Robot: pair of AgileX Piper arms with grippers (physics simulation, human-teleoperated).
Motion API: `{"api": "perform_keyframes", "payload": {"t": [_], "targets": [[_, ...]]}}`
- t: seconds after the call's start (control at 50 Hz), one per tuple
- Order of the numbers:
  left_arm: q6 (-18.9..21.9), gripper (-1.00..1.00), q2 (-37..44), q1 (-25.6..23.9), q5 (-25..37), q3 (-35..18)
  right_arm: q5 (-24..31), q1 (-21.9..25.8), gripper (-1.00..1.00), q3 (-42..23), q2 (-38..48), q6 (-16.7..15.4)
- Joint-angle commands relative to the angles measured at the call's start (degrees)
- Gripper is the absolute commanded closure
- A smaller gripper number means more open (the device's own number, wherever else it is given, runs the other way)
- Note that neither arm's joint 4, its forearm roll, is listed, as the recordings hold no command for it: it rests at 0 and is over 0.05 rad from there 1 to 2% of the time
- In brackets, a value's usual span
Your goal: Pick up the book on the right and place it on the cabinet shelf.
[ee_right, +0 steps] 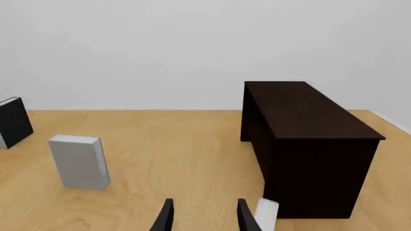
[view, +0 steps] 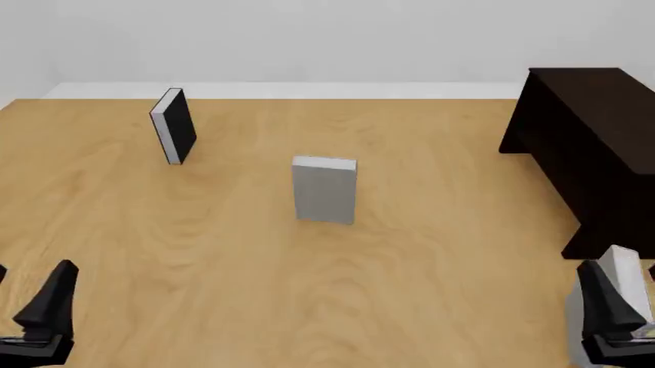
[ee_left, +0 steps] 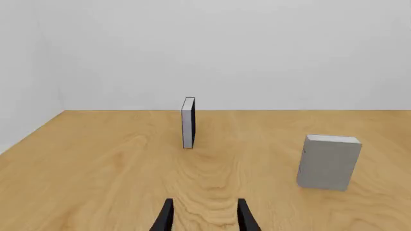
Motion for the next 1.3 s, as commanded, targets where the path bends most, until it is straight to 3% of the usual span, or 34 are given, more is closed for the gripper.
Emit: {"api": "perform_keyframes", "payload": {"t": [0.02,0.42,0.56,0.68,0.74,0.78,0.84,0.88,0.92,1.0,1.06,1.1,1.22,1.3], "targets": [[-0.08,-1.0,0.35,-0.39,-0.19,-0.26,3.01,-0.2,-1.0,-2.83,0.24,-0.02],[-0.23,-1.0,0.21,-1.31,-0.26,-0.27,12.03,-0.14,-1.0,-18.2,7.02,-4.26],[-0.03,-1.0,0.09,-2.04,-0.07,-0.3,16.23,-0.1,-1.0,-26.12,12.68,-4.0],[-0.32,-1.0,0.06,-2.36,0.04,-0.41,20.7,-3.03,-1.0,-33.32,17.06,-2.92],[-0.51,-1.0,0.04,-2.71,0.06,-0.44,22.87,-3.8,-1.0,-36.37,20.79,-3.81],[-0.37,-1.0,0.01,-2.89,0.02,-0.47,24.25,-1.76,-1.0,-38.75,21.04,-6.02],[-0.51,-1.0,-0.02,-2.54,-0.12,-0.53,26.53,-3.61,-1.0,-42.34,23.84,-5.64],[-1.11,-1.0,-0.02,-2.31,-0.09,-0.6,28.19,-3.03,-1.0,-44.72,25.41,-7.79],[-1.18,-1.0,-0.03,-2.55,-0.1,-0.51,29.86,-2.06,-1.0,-47.14,26.67,-5.58],[-1.12,-1.0,-0.02,-2.63,-0.02,-0.61,32.83,-2.98,-1.0,-52.74,29.43,-5.91],[-1.19,-1.0,-0.03,-2.72,-0.02,-0.64,34.92,-3.08,-1.0,-55.34,32.0,-8.61],[-1.16,-1.0,-0.04,-2.9,0.07,-0.64,36.05,-3.36,-1.0,-57.23,33.15,-7.16],[-1.11,-1.0,-0.04,-3.04,0.14,-0.71,39.82,-4.0,-1.0,-61.7,36.14,-7.63],[-1.02,-1.0,-0.02,-3.3,0.1,-0.7,42.3,-5.75,-1.0,-62.97,38.78,-4.77]]}}
